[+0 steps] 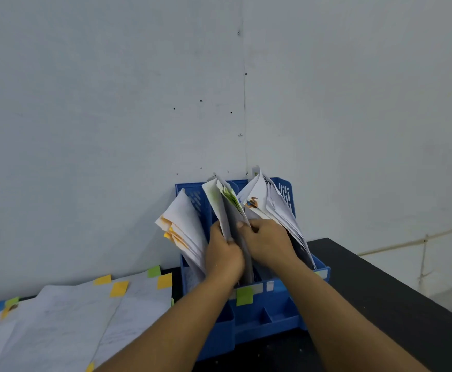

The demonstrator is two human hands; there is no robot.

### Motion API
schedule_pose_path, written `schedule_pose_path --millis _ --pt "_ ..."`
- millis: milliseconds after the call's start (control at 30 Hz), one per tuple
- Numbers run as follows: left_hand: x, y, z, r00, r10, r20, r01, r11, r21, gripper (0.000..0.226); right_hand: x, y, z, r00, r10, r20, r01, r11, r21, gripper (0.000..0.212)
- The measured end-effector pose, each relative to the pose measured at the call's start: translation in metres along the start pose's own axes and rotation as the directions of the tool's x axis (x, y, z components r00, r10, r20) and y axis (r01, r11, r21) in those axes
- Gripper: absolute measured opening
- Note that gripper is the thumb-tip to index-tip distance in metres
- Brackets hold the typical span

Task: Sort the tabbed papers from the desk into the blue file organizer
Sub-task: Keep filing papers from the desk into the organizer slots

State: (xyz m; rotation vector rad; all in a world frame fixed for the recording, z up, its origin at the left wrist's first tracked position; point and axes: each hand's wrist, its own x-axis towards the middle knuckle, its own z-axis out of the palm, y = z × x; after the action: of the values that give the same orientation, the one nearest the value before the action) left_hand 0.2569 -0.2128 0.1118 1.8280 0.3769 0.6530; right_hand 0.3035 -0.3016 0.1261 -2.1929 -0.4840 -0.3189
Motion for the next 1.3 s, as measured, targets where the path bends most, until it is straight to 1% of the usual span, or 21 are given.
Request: schedule_pose_path --millis 67,133,233,267,333,400,433,500,567,600,667,733,800,933,1033,1067,1167,1200,1300 --pt "-0.006 -0.006 -0.008 1.000 0.030 0.010 -0.029 0.998 -0.057 0.037 -0.004 -0.002 0.003 0.999 0.003 0.043 -0.003 1.000 0.009 0.034" --pt "-0.018 -0.012 -0.020 0.996 0.064 0.063 -0.056 0.991 -0.122 0.033 -0.009 -0.002 0.006 0.995 0.003 0.100 -0.004 1.000 0.012 0.034" --pt "-0.043 -0.019 -0.045 0.982 0.112 0.154 -0.083 0.980 -0.183 0.043 -0.023 -0.008 0.012 0.992 0.024 0.122 -0.030 0.998 0.051 0.059" --pt "-0.052 -0.022 -0.056 0.981 0.112 0.159 -0.082 0.980 -0.180 0.044 -0.029 -0.011 0.015 0.994 0.011 0.105 -0.016 0.999 0.048 0.060" --pt "-0.065 -0.032 -0.078 0.986 0.087 0.145 -0.067 0.989 -0.135 0.040 -0.042 -0.014 0.023 0.999 -0.030 0.033 0.029 0.999 0.015 0.054" --pt "-0.072 -0.046 -0.103 0.991 0.050 0.128 -0.045 0.998 -0.043 0.028 -0.058 -0.018 0.033 0.996 -0.070 -0.059 0.069 0.998 -0.013 0.055" --pt "-0.074 -0.052 -0.114 0.992 0.044 0.119 -0.043 0.999 -0.008 0.020 -0.065 -0.019 0.037 0.988 -0.097 -0.119 0.096 0.995 -0.014 0.055" --pt "-0.081 -0.067 -0.143 0.995 0.044 0.093 -0.050 0.997 0.061 0.016 -0.085 -0.030 0.052 0.956 -0.179 -0.234 0.185 0.983 0.005 0.046" --pt "-0.088 -0.082 -0.172 0.997 0.037 0.064 -0.046 0.988 0.148 0.014 -0.104 -0.045 0.069 0.928 -0.260 -0.266 0.279 0.960 0.037 0.039" --pt "-0.092 -0.090 -0.188 0.998 0.025 0.051 -0.034 0.980 0.194 0.014 -0.114 -0.053 0.080 0.923 -0.294 -0.246 0.315 0.948 0.047 0.037" --pt "-0.097 -0.106 -0.212 1.000 0.006 0.029 -0.014 0.957 0.288 0.012 -0.130 -0.065 0.103 0.930 -0.331 -0.161 0.345 0.936 0.073 0.034" --pt "-0.103 -0.123 -0.237 1.000 -0.012 -0.006 0.014 0.920 0.392 0.013 -0.146 -0.077 0.126 0.946 -0.322 -0.030 0.324 0.941 0.103 0.031" --pt "-0.109 -0.136 -0.258 0.999 -0.029 -0.044 0.046 0.880 0.473 0.017 -0.158 -0.083 0.147 0.945 -0.307 0.117 0.297 0.950 0.090 0.033" --pt "-0.121 -0.157 -0.290 0.992 -0.035 -0.120 0.101 0.796 0.597 0.027 -0.175 -0.089 0.182 0.902 -0.252 0.351 0.273 0.962 -0.012 0.040" --pt "-0.129 -0.168 -0.303 0.991 0.010 -0.134 0.083 0.742 0.665 0.033 -0.184 -0.087 0.198 0.858 -0.182 0.481 0.266 0.958 -0.112 0.048" --pt "-0.130 -0.171 -0.305 0.994 -0.002 -0.113 0.083 0.701 0.709 0.037 -0.186 -0.086 0.200 0.846 -0.165 0.507 0.273 0.951 -0.145 0.050" --pt "-0.132 -0.171 -0.306 0.991 -0.118 -0.060 0.114 0.530 0.840 0.048 -0.191 -0.081 0.205 0.835 -0.165 0.524 0.309 0.930 -0.201 0.052" --pt "-0.133 -0.171 -0.306 0.989 -0.137 -0.058 0.118 0.490 0.864 0.050 -0.192 -0.079 0.206 0.836 -0.176 0.519 0.323 0.923 -0.207 0.052" --pt "-0.134 -0.165 -0.310 0.986 -0.138 -0.091 0.141 0.412 0.900 0.055 -0.195 -0.073 0.208 0.838 -0.210 0.503 0.355 0.911 -0.210 0.049"
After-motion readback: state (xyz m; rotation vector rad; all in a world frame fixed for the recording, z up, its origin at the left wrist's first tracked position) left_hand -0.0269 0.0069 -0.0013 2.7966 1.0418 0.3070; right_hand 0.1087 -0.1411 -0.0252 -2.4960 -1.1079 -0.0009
